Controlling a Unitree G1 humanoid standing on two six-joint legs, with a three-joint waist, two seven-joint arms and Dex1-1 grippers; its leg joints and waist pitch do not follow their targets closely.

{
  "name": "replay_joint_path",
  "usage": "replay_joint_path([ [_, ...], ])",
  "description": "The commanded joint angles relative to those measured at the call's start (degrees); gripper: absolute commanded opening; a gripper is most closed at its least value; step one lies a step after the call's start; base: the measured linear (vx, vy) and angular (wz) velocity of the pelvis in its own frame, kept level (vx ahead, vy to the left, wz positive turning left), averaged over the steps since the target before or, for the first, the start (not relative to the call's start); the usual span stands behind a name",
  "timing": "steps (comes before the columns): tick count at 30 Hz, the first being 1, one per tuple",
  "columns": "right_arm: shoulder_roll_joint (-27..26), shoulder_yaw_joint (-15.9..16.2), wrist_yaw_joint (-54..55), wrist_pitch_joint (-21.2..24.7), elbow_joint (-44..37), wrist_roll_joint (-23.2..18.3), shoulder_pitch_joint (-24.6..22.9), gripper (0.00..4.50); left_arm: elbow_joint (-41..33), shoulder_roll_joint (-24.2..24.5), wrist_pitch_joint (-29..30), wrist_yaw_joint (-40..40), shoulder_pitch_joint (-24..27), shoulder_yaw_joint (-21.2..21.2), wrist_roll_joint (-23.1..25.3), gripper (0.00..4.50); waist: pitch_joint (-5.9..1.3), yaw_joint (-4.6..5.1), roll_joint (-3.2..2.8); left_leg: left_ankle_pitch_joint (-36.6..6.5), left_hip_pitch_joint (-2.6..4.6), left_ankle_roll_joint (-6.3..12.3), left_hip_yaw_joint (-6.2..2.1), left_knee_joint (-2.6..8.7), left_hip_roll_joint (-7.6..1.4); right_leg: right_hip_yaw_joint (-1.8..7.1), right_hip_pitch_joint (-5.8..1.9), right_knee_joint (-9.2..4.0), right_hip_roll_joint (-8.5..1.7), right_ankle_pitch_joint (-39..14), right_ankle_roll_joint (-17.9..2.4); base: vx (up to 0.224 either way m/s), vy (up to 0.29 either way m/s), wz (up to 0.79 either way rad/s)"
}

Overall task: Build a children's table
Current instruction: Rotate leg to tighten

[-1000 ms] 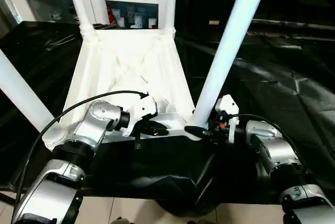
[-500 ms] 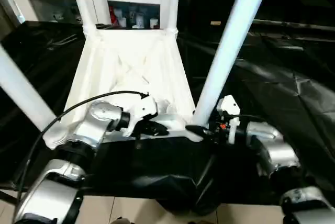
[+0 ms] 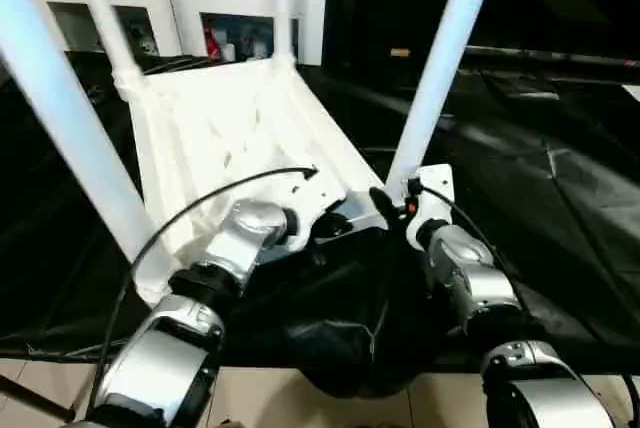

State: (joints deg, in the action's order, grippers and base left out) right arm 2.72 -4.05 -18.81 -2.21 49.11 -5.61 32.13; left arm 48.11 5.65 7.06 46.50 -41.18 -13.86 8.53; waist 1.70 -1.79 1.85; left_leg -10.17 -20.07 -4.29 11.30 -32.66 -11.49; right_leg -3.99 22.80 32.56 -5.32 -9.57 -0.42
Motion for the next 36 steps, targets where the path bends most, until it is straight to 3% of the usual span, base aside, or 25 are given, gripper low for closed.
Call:
replay_joint_path([
  [1,-5.2,4.6,-5.1,0.9,1.5,0.7,0.4,3.49,0.9,-3.8,-1.3,0.1,0.0,-2.1,-1.0,0.0,-2.08,0.39,0.24,-24.4,0.6,1.64,-1.45,4.28,-1.36,1.47,-0.72,-5.91,-2.92,-33.9,-4.3,0.0,0.0,0.0],
  [2,-4.8,4.8,-6.7,0.5,1.2,0.5,0.4,3.61,0.7,-3.2,-1.6,0.7,0.3,-2.1,-0.9,0.0,-2.05,0.43,0.62,-24.3,0.52,1.74,-1.43,4.31,-1.41,1.47,-0.73,-5.92,-2.95,-33.9,-4.4,0.0,0.0,0.0],
  [4,-3.6,5.7,-10.3,0.1,0.4,0.6,0.0,3.82,0.4,-2.0,-1.7,2.1,0.6,-2.1,-0.9,0.0,-2.06,0.32,0.44,-24.3,0.49,2.14,-1.42,4.25,-1.37,1.52,-0.78,-5.91,-3.03,-34.2,-4.4,0.0,0.0,0.0],
  [5,-1.4,7.2,-15.7,-0.7,-0.6,0.8,-0.7,3.82,-0.3,-0.2,-2.0,4.1,1.2,-2.2,-0.9,0.0,-2.11,0.29,0.76,-23.4,0.2,2.34,-1.44,4.36,-1.47,1.56,-1.01,-5.76,-3.07,-33.3,-4.6,0.0,0.0,0.0],
  [8,4.2,10.2,-27.4,-1.3,-5.6,0.0,-3.5,3.82,-1.3,3.4,-2.8,8.9,2.2,-2.7,-0.9,0.0,-2.11,-0.19,0.73,-21.5,0.06,3.69,-1.15,4.36,-1.65,2.02,-1.15,-5.4,-3.13,-30.1,-5.5,0.0,0.0,0.0],
  [13,9.8,11.1,-36.2,-1.7,-9.0,-1.2,-5.4,3.82,-2.2,7.0,-4.5,15.1,3.0,-2.9,-1.5,0.0,-2.18,-0.36,0.78,-20.0,0.1,4.11,-0.92,4.19,-1.8,2.31,-1.16,-4.78,-3.06,-26.8,-7.8,0.0,0.0,0.0],
  [16,12.7,10.8,-42.2,-1.3,-11.7,-2.7,-6.5,3.82,-3.7,9.8,-6.1,21.5,4.0,-3.3,-2.6,0.0,-2.43,-0.53,0.68,-18.0,-0.07,4.31,-0.95,4.2,-1.91,2.31,-1.61,-4.29,-3.09,-23.5,-8.9,0.0,0.0,0.0],
  [19,14.3,11.0,-46.4,-0.4,-13.2,-3.8,-6.9,3.82,-5.9,12.3,-5.0,27.4,5.2,-3.9,-4.0,0.0,-2.7,-0.62,0.31,-13.9,-0.43,4.97,-0.67,4.02,-2.28,2.17,-2.22,-2.87,-2.72,-13.8,-12.6,0.0,0.0,0.0],
  [21,14.6,11.2,-47.1,0.1,-13.3,-3.9,-6.9,3.82,-6.3,12.7,-4.6,28.5,5.4,-3.9,-4.5,0.0,-2.87,-0.81,0.2,-12.3,-0.1,5.04,-0.37,3.77,-2.36,2.21,-2.17,-2.37,-2.55,-9.5,-14.2,0.0,0.0,0.0],
  [23,14.6,11.0,-47.6,0.7,-13.0,-4.2,-6.6,3.52,-6.6,13.1,-4.9,28.9,5.5,-3.8,-4.8,0.0,-2.91,-1.08,0.25,-10.9,0.0,5.46,-0.22,3.65,-2.38,2.18,-2.21,-1.95,-2.46,-6.3,-15.4,0.0,0.0,0.0],
  [26,14.2,10.7,-47.8,0.6,-12.6,-4.3,-6.4,3.26,-6.7,13.1,-4.7,29.0,5.7,-3.6,-4.9,0.0,-2.74,-1.59,0.38,-11.5,0.01,5.21,-0.13,3.67,-2.36,2.23,-2.29,-2.1,-2.67,-8.3,-15.1,0.0,0.0,0.0],
  [29,13.9,10.9,-48.5,1.1,-12.8,-4.6,-6.5,2.96,-7.1,13.2,-4.4,29.1,5.9,-3.5,-5.1,0.0,-2.58,-1.88,0.36,-13.7,0.18,3.67,-0.19,3.87,-2.33,2.31,-2.17,-2.6,-2.79,-13.2,-13.4,0.0,0.0,0.0],
  [36,13.9,11.3,-48.4,2.0,-13.2,-4.6,-7.2,2.71,-7.3,13.1,-4.2,27.8,6.0,-3.5,-4.8,0.0,-2.69,-1.85,0.37,-12.5,0.09,3.57,-0.22,3.82,-2.25,2.32,-2.26,-2.37,-2.7,-11.2,-13.4,0.0,0.0,0.0],
])
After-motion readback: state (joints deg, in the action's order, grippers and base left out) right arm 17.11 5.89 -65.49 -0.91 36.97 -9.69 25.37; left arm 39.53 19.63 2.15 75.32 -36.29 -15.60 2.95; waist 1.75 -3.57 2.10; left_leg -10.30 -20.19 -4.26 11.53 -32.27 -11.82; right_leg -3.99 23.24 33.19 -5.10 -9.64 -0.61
